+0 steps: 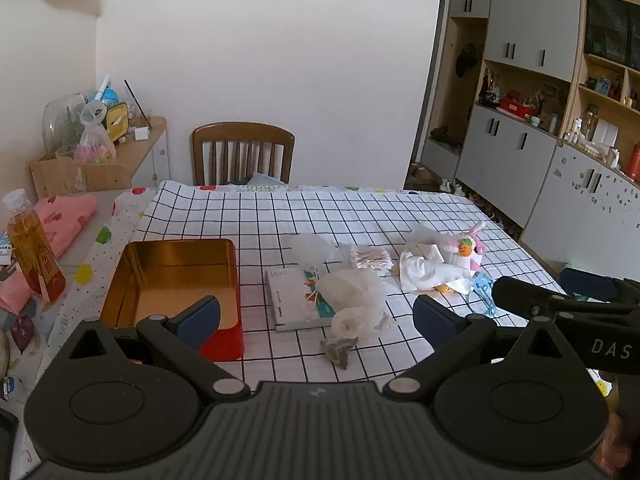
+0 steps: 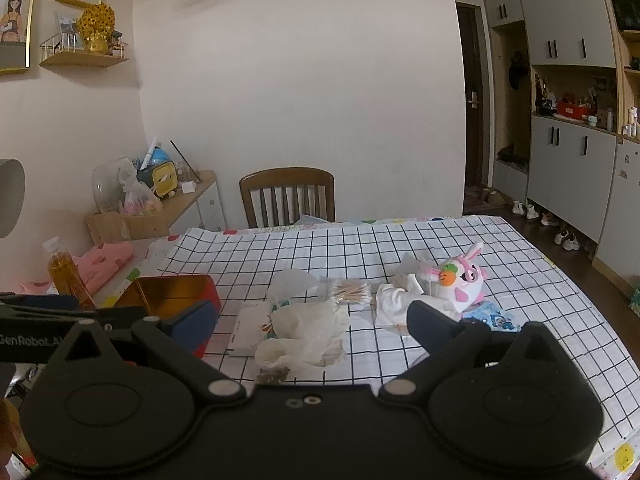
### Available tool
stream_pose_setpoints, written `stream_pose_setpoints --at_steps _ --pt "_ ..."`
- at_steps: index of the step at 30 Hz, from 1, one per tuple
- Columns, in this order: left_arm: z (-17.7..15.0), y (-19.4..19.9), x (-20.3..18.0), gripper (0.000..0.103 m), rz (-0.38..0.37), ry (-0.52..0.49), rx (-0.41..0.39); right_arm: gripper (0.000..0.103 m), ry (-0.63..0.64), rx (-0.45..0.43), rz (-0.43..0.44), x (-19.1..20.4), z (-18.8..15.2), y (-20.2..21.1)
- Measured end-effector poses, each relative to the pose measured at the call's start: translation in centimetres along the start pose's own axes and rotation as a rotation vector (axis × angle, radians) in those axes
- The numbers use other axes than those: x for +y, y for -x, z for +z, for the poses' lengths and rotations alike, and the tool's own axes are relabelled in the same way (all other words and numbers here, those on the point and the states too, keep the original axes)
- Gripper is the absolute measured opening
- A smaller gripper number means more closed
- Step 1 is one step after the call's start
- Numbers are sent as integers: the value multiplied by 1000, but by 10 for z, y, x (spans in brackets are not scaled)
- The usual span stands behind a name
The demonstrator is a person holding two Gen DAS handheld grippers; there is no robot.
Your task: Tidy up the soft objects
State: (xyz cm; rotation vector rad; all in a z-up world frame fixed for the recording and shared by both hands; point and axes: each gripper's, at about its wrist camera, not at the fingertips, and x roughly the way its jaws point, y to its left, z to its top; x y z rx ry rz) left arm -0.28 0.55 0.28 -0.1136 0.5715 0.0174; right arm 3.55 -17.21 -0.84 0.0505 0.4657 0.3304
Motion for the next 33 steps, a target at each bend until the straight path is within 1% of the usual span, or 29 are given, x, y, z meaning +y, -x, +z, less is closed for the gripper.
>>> stream_pose_setpoints --at_steps 5,16,24,27,33 --pt "-1 0 1 103 -8 3 0 101 -14 3 -8 0 0 -1" --pt "-1 0 4 103 -27 5 2 100 -34 -18 8 0 -1 4" --pt "-1 2 5 103 -41 5 -11 100 -17 -42 9 4 -2 9" --pt "0 2 4 103 -57 6 -18 99 -7 -42 10 4 -3 11" --pt "0 1 -2 103 -64 -10 -26 97 -3 -41 9 2 -4 11"
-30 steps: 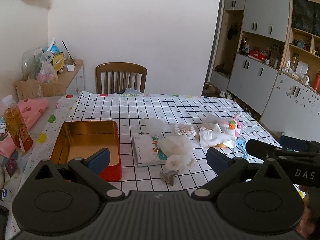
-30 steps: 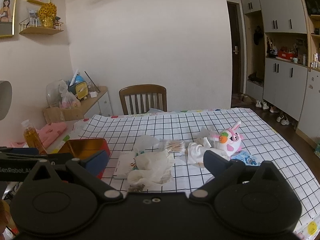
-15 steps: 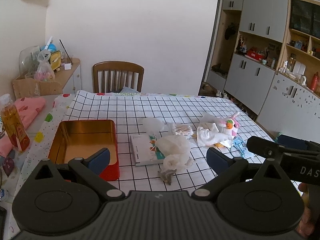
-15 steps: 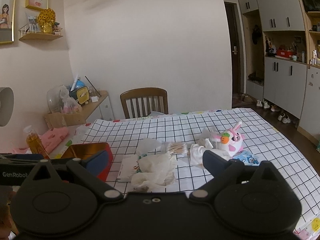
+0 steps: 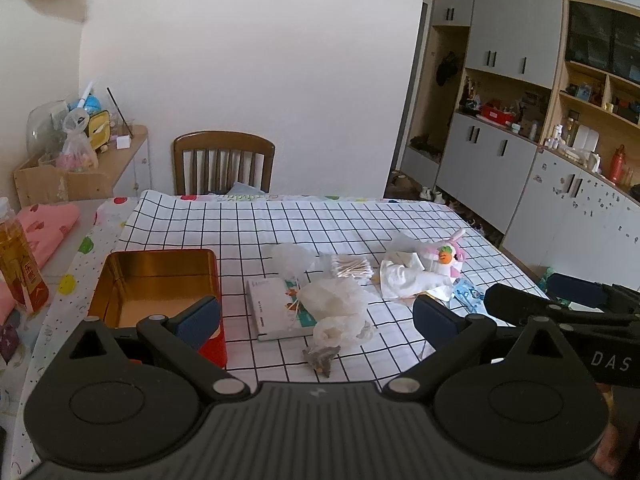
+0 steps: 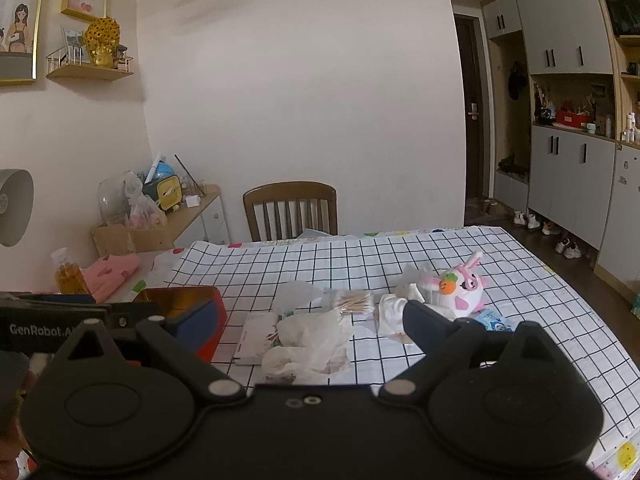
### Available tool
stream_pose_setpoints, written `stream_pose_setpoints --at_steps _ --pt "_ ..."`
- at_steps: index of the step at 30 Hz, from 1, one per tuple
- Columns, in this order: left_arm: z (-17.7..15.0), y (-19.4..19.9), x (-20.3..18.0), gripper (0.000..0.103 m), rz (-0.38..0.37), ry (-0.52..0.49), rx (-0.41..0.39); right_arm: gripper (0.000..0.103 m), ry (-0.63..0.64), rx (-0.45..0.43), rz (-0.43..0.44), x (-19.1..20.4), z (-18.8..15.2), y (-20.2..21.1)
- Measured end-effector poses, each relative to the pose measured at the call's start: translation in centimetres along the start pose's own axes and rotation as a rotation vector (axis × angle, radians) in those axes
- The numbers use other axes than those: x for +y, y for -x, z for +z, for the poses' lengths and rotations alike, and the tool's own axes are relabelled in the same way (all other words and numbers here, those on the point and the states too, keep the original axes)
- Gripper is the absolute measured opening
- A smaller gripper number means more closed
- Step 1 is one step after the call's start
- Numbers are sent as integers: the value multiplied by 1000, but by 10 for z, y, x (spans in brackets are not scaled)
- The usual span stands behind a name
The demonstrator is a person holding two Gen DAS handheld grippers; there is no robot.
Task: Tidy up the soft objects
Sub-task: 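Move the left tool toward the crumpled white mesh cloth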
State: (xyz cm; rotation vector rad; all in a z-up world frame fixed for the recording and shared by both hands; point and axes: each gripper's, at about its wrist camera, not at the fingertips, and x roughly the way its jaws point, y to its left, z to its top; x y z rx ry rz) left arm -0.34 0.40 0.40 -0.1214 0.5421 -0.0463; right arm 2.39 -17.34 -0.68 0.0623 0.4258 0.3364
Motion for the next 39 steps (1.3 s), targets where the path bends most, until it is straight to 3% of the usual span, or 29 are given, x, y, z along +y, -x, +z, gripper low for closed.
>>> stream_pose_setpoints --at_steps 15,24,39 --pt "3 -39 -11 103 -15 -6 19 96 -8 65 -45 -35 -9 -23" --pt "-1 -87 -34 103 -28 -55 61 88 14 172 -84 -75 -26 -60" --pt "-7 -186 -56 102 98 -100 152 82 65 360 -27 -132 -50 -151"
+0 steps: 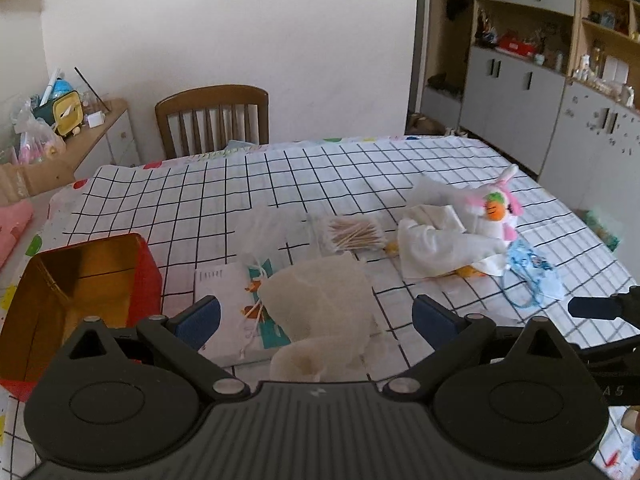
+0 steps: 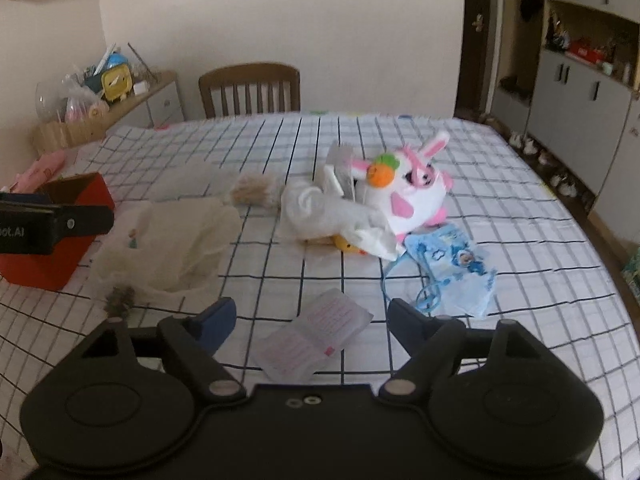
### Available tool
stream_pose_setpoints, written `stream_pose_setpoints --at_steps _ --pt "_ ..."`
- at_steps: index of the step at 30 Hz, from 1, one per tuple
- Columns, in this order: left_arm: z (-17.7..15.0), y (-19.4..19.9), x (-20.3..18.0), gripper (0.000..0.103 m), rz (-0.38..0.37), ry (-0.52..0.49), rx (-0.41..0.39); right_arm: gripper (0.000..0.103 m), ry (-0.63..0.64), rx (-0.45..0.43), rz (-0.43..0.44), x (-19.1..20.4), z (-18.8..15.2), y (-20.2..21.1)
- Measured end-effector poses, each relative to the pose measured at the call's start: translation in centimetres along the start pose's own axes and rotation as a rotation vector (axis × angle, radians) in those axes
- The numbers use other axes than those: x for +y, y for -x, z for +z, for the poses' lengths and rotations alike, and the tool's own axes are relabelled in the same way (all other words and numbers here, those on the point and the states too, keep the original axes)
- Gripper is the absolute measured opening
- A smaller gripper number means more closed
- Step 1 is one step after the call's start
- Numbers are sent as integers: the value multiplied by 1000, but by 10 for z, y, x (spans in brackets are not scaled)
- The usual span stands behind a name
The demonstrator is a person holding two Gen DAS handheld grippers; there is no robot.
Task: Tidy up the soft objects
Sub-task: 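Move the left tool toward the crumpled white mesh cloth, then close the left gripper on the white mesh cloth and lift it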
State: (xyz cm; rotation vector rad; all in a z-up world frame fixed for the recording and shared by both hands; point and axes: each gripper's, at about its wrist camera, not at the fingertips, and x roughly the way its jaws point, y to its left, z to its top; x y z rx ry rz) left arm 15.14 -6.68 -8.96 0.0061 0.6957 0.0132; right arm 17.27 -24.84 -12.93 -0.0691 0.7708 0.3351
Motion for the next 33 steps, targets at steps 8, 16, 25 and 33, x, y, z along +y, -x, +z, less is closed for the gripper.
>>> stream_pose_setpoints --at_steps 8,16,25,33 --pt "-1 -46 -11 102 50 -25 74 80 57 82 15 -11 1 -42" --pt "-5 -74 -25 89 74 -53 136 80 81 152 21 -18 -1 -69" --pt "-8 -89 -28 62 93 -70 181 80 126 158 49 -16 -5 -70" --pt "-9 -90 -30 31 98 -78 185 50 140 134 64 -16 -3 -66"
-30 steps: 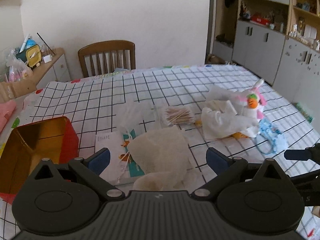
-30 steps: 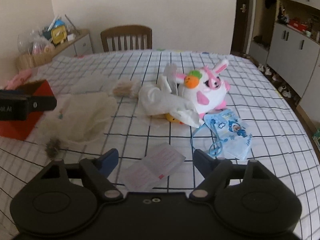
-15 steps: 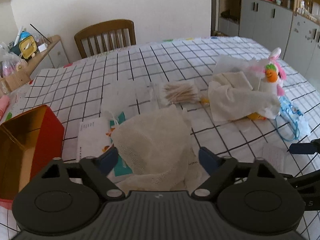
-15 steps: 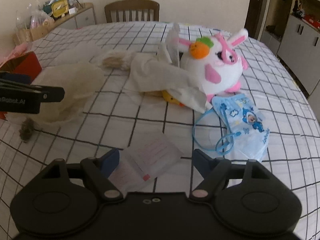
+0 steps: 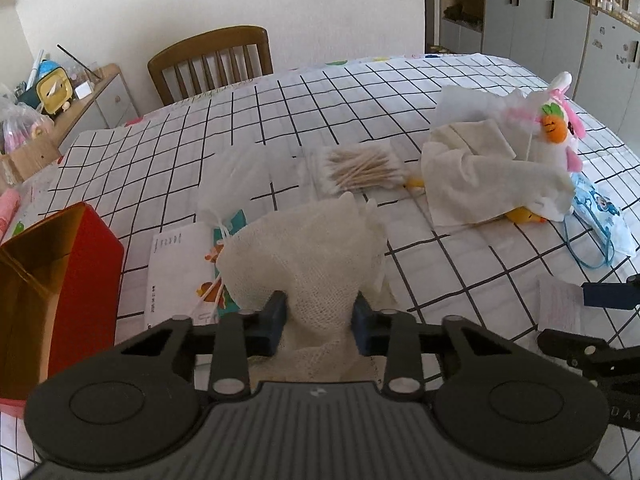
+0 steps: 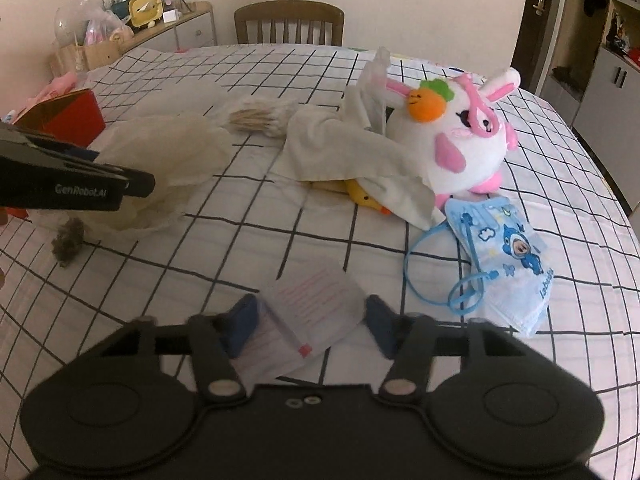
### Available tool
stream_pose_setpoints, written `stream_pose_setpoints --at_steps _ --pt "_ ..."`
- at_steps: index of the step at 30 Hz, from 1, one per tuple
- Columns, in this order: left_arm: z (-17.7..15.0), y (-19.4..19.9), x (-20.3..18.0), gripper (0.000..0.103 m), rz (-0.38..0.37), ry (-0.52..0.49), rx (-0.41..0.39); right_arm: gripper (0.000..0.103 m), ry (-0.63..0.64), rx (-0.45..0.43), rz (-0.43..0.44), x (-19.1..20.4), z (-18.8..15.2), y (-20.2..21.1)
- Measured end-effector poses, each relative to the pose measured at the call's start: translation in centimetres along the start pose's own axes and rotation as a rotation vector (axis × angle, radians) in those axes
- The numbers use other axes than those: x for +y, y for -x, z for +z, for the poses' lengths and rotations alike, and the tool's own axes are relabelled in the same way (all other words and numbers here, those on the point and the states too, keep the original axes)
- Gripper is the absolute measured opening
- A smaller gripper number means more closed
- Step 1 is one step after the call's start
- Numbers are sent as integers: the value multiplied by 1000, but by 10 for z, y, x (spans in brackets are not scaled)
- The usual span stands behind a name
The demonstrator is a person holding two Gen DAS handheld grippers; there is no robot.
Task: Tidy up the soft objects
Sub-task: 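Close the left gripper on the white mesh cloth and lift it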
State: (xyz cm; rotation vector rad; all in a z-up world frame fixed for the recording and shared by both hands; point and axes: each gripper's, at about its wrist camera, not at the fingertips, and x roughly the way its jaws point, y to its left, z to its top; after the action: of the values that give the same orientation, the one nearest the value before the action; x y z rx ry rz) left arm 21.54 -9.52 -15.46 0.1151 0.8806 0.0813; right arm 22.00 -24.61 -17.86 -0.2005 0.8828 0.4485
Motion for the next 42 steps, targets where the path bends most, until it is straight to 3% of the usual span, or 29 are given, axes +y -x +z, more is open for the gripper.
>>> stream_pose_setpoints --at_steps 1,3,7,9,17,33,42 --pt "0 0 -1 27 -1 -3 -1 43 4 -3 3 0 0 0" --pt "1 0 -1 20 -1 -3 2 39 20 -9 3 0 -1 1" --pt "2 3 -1 14 -8 4 -2 29 38 -27 4 -1 -3 5" --pt "4 6 -1 12 -7 4 -7 17 48 -43 14 0 -2 10" --pt "7 19 -1 10 -2 2 -30 6 64 -81 0 -2 1 21" --pt "19 66 22 10 -5 76 -92 3 22 -173 49 -9 15 59" --pt "20 96 55 10 -8 101 -128 3 45 -231 128 15 42 79"
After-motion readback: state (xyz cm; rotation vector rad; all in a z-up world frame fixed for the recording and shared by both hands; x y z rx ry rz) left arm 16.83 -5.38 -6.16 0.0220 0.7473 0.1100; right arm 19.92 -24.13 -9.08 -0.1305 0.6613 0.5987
